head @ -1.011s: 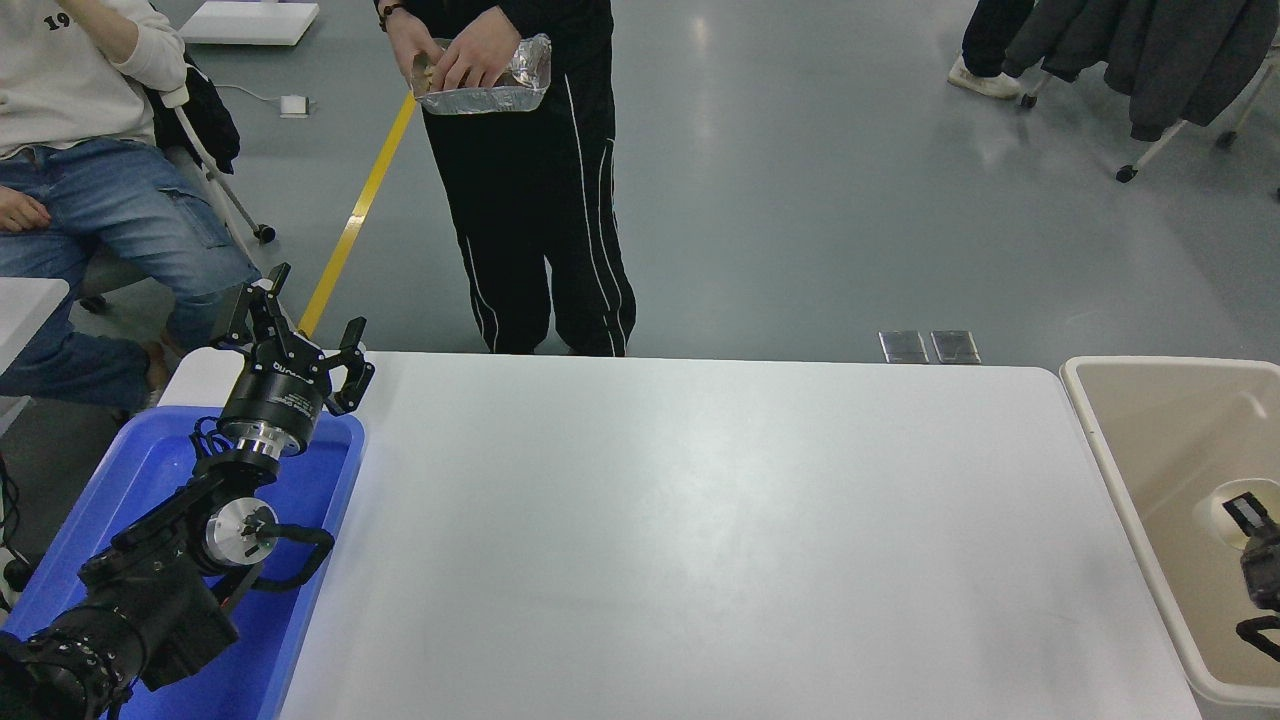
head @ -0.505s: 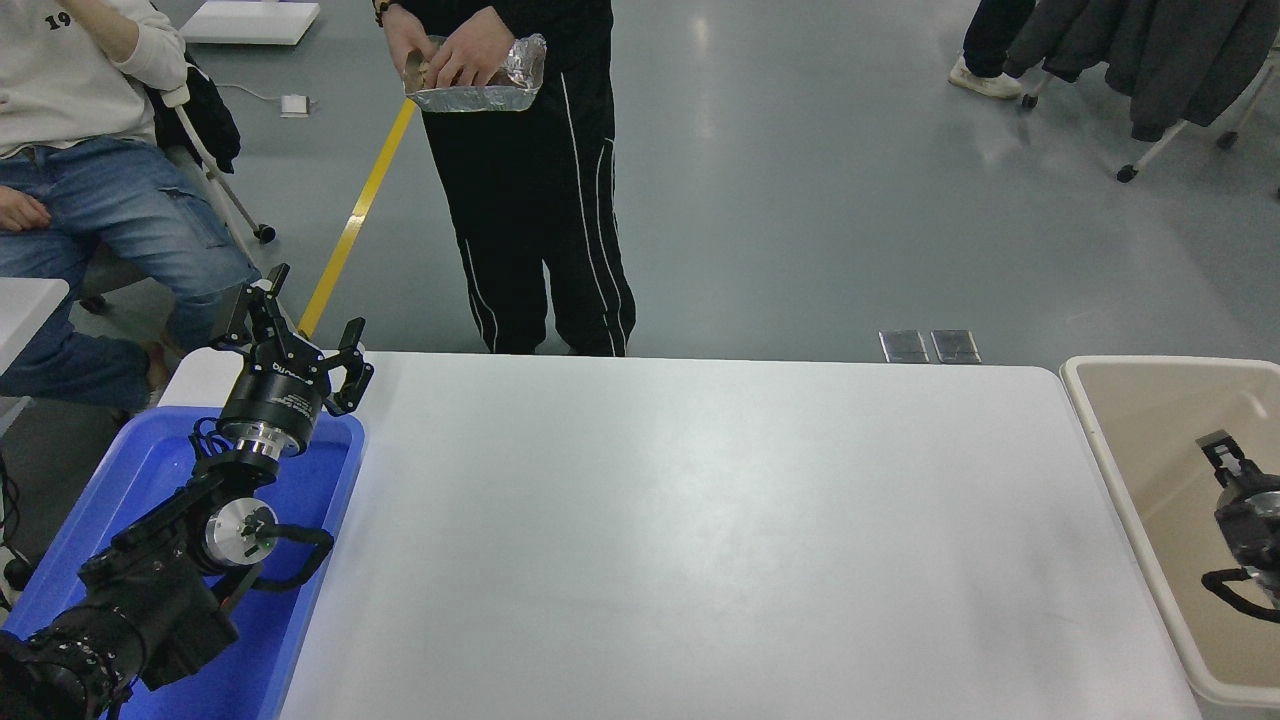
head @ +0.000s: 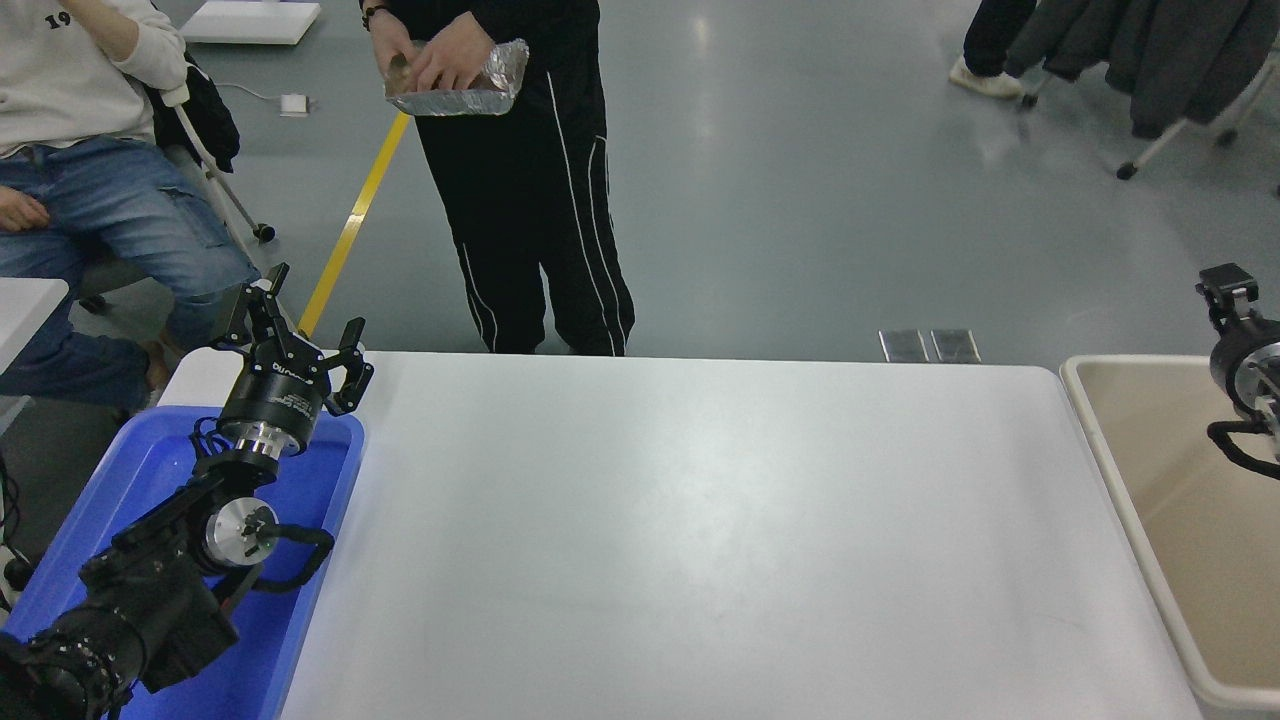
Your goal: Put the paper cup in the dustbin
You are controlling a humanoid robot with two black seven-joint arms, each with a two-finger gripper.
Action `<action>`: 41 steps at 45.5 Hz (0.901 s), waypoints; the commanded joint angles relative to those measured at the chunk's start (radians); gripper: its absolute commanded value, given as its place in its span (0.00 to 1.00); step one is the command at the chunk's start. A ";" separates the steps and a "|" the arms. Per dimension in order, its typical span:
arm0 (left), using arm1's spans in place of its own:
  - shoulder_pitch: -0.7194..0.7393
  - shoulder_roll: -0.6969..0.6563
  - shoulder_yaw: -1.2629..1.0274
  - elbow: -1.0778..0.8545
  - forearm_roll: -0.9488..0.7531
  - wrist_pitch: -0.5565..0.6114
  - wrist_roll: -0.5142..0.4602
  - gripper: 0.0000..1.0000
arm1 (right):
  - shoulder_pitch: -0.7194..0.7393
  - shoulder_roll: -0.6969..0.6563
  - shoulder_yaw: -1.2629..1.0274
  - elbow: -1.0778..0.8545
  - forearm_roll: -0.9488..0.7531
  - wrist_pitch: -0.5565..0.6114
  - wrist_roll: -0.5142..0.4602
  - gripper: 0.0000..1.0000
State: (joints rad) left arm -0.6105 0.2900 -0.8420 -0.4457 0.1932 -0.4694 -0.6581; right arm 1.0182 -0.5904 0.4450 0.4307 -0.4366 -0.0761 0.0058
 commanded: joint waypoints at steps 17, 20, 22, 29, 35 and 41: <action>0.000 0.000 0.000 -0.001 0.000 0.000 0.000 1.00 | -0.236 -0.034 0.633 0.571 -0.013 -0.001 0.002 0.99; 0.000 0.000 0.000 -0.001 0.000 0.000 0.000 1.00 | -0.292 0.001 0.707 0.605 -0.019 -0.001 0.002 0.99; 0.000 0.000 0.000 0.001 0.000 0.000 0.000 1.00 | -0.328 0.032 0.747 0.618 -0.025 -0.001 0.002 0.99; 0.000 0.000 0.000 -0.001 0.000 0.000 0.000 1.00 | -0.440 0.145 0.851 0.626 -0.106 -0.001 0.003 0.99; 0.000 0.001 0.000 -0.001 0.000 0.000 0.000 1.00 | -0.530 0.244 0.925 0.626 -0.160 -0.001 0.026 0.99; 0.000 0.000 0.000 -0.001 0.000 0.000 0.000 1.00 | -0.599 0.320 0.956 0.620 -0.162 -0.001 0.118 0.99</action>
State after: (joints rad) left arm -0.6105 0.2901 -0.8421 -0.4459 0.1934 -0.4694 -0.6581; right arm 0.5529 -0.4028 1.2978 1.0347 -0.5568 -0.0766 0.0360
